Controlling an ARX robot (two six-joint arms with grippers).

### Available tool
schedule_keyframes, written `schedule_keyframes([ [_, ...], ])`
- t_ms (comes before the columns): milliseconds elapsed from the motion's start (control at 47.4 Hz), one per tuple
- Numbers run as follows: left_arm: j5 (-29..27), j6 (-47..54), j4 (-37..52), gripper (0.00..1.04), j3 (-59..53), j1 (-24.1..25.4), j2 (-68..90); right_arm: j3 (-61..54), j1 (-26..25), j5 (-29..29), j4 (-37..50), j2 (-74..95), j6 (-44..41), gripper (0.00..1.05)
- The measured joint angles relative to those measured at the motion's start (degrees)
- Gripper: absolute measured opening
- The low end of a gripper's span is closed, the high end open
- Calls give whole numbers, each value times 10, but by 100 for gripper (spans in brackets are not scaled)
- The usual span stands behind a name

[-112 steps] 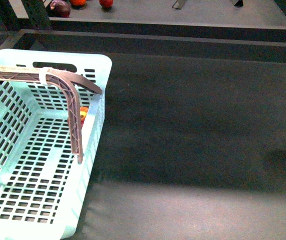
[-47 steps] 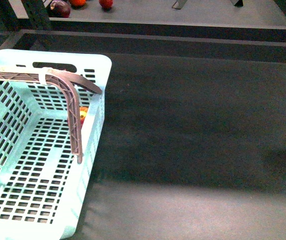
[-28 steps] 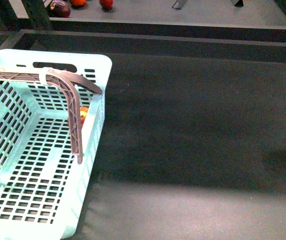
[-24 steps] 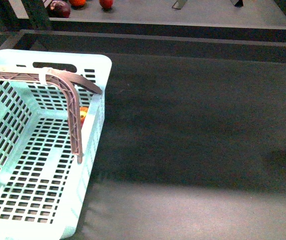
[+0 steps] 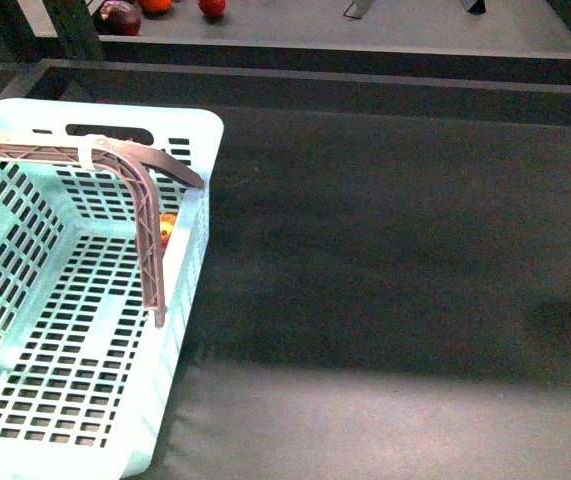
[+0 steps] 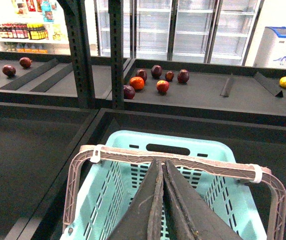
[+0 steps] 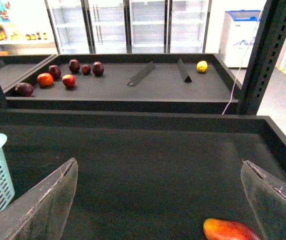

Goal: Pick apple with right arm and hold basket with left

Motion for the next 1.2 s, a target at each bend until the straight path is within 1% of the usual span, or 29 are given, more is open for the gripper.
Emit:
schedule_keyframes([
  [105,0,0,0,35,0,0,0,0,0,0,0,0,0,96],
  [190,0,0,0,53,0,0,0,0,0,0,0,0,0,96],
  [316,0,0,0,74,0,0,0,0,0,0,0,0,0,96],
  [337,0,0,0,79,0,0,0,0,0,0,0,0,0,96],
  [464,0,1,0,100,0,0,0,0,0,0,0,0,0,96],
  [527,0,1,0,97,0,0,0,0,0,0,0,0,0,96],
  [1202,0,1,0,98,0,0,0,0,0,0,0,0,0,96],
])
